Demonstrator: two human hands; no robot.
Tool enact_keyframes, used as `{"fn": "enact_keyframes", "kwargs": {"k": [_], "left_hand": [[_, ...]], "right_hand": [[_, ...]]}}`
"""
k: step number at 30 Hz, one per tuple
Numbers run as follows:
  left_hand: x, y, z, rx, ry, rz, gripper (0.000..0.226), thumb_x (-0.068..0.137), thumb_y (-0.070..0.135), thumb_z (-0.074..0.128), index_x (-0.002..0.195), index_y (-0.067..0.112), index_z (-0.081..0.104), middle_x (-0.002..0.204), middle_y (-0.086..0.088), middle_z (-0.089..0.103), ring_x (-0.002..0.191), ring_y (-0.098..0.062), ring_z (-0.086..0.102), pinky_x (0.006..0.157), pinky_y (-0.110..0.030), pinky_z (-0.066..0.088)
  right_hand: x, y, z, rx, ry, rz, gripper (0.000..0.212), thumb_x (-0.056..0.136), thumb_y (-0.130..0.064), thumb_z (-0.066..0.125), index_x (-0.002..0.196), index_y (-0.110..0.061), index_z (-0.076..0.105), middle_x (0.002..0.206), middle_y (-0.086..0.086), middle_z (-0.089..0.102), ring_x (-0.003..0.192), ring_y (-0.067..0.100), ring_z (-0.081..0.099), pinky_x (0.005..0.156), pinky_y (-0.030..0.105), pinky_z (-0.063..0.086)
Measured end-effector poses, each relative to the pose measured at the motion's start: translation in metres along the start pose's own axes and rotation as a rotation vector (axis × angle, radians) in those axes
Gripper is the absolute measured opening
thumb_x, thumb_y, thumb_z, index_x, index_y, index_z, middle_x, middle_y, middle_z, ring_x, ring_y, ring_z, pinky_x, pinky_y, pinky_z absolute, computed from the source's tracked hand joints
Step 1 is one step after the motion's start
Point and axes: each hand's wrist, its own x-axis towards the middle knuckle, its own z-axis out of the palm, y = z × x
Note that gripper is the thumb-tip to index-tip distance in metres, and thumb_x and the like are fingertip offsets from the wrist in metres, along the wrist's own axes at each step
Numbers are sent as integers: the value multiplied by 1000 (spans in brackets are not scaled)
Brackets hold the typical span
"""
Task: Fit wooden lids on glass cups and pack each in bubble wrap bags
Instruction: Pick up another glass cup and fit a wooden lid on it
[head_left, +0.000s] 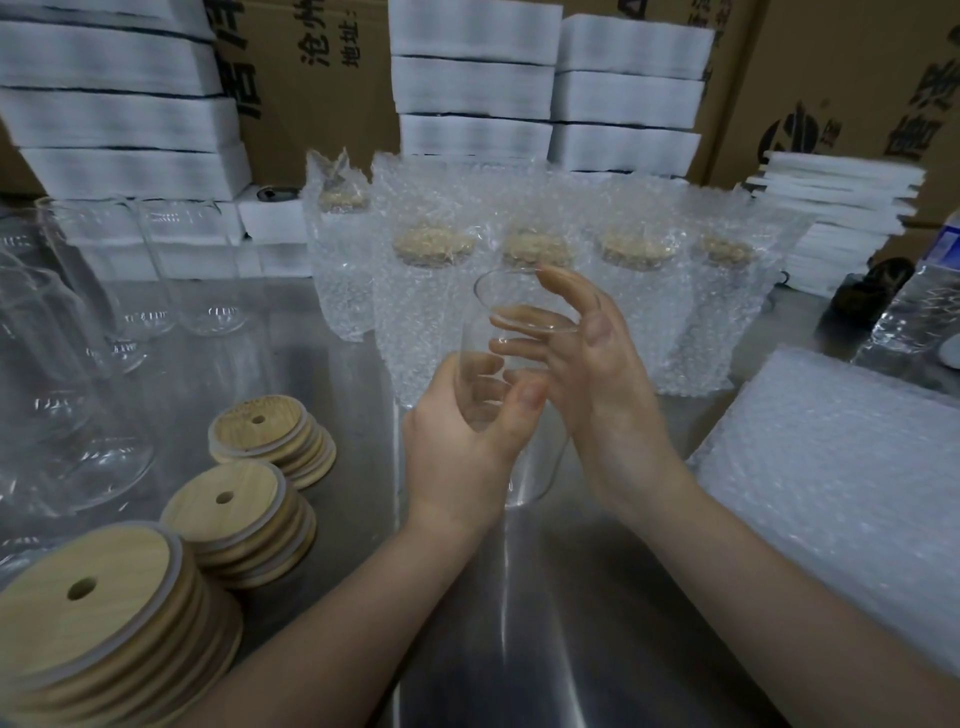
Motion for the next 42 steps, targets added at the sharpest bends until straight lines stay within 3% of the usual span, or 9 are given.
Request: {"fn": "enact_keyframes", "kwargs": {"k": [5,8,10,16,21,26,30,39,42], "left_hand": [[5,-3,-6,172,17,55,65,57,75,52,97,25,60,85,8,70,80,3,66,71,-15,49],[6,-2,-8,319,32,76,75,51,77,55,105,25,61,92,12,68,86,-2,66,79,-29,54],[8,-1,-10,422,37,113,88,48,79,56,117,25,58,101,13,66,94,-9,66,84,-35,54],[7,0,-12,590,50,232,102,53,82,54,133,19,53,118,3,62,112,-17,58,89,-33,48],[11,-7,-12,782,74,368,99,59,83,56,130,15,58,117,-7,63,109,-27,59,90,-44,48],[11,-14,-11,874,126,499,93,61,79,62,128,15,57,120,-13,61,111,-32,59,88,-47,47],[11,-17,-11,921,134,564,83,68,78,56,128,23,39,124,-17,59,115,-37,57,90,-51,46],[11,-21,-9,995,151,643,78,70,73,63,124,22,39,134,-15,57,128,-38,51,97,-56,43],[12,-23,-9,980,162,675,78,70,71,66,124,21,40,134,-16,57,129,-39,49,96,-60,42]], "right_hand": [[-2,-1,0,37,-14,-14,78,61,-68,76,122,-24,53,119,10,65,114,28,63,95,42,53],[-3,-2,-3,7,14,-36,68,65,-30,87,120,-14,50,118,8,62,113,27,62,96,37,53],[-3,-4,-6,-53,38,-39,55,70,-14,73,120,-10,52,122,6,60,115,26,60,93,32,53],[-2,-4,-8,-147,113,-42,46,68,-20,71,112,-19,58,111,-4,61,98,2,63,78,23,56],[-3,-2,-8,-128,191,27,40,73,-25,81,106,-17,59,110,6,64,98,16,70,89,47,57],[-2,-2,-5,-52,280,52,24,79,-15,74,98,-14,59,106,15,67,93,20,69,84,40,57],[-1,-5,-5,-7,323,97,12,88,-4,66,89,-12,58,105,22,68,92,25,67,83,43,57],[6,-4,-15,177,340,190,30,87,-1,59,62,-18,58,93,12,76,89,26,73,78,41,57],[9,-2,-21,300,335,248,20,87,1,55,78,-16,53,90,15,75,85,27,73,80,43,58]]}}
